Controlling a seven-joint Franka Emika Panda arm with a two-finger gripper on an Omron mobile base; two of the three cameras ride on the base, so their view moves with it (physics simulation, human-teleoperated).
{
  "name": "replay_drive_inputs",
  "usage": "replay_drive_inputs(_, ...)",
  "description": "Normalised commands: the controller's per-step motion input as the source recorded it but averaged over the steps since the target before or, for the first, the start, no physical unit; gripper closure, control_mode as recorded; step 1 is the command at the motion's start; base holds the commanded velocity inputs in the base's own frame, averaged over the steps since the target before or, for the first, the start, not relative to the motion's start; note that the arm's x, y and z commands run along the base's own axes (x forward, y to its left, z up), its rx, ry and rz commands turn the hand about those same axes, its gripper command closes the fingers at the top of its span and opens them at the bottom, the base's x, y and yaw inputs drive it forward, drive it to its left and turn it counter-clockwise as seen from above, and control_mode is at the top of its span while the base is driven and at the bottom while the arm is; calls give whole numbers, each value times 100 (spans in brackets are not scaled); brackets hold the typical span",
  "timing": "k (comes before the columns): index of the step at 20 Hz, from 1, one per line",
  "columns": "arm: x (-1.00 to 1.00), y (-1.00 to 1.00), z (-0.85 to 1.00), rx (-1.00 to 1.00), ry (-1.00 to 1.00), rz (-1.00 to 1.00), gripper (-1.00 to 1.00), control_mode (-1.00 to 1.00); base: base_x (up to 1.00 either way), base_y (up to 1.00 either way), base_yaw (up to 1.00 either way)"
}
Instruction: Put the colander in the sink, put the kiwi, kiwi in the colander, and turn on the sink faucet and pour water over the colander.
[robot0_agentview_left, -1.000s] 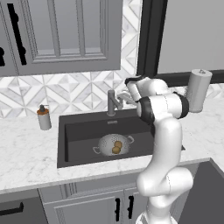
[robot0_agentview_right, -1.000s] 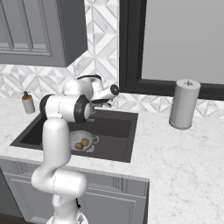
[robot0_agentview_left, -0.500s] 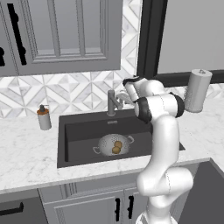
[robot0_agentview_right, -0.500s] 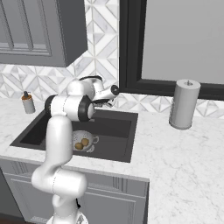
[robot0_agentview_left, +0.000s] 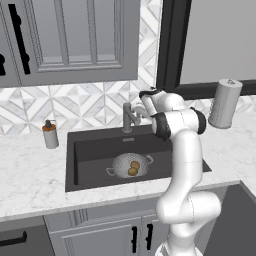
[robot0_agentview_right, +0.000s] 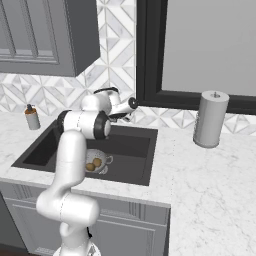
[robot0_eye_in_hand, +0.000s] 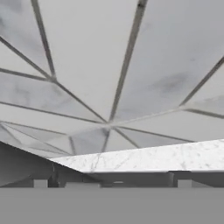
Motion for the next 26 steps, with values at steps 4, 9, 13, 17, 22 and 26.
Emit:
replay_drive_inputs(4, 28, -13, -11, 0, 1, -3, -100, -100, 0, 0, 0)
replay_drive_inputs(9, 7, -6, -17, 0, 1, -3, -100, -100, 0, 0, 0)
replay_drive_inputs(13, 0, -2, -20, 0, 1, -4, 100, -100, 0, 0, 0)
replay_drive_inputs(17, 0, -36, -10, 0, 0, -5, 100, -100, 0, 0, 0)
replay_drive_inputs(22, 0, -82, 0, 0, 0, -6, 100, -100, 0, 0, 0)
replay_drive_inputs(26, 0, -100, 0, 0, 0, -9, 100, -100, 0, 0, 0)
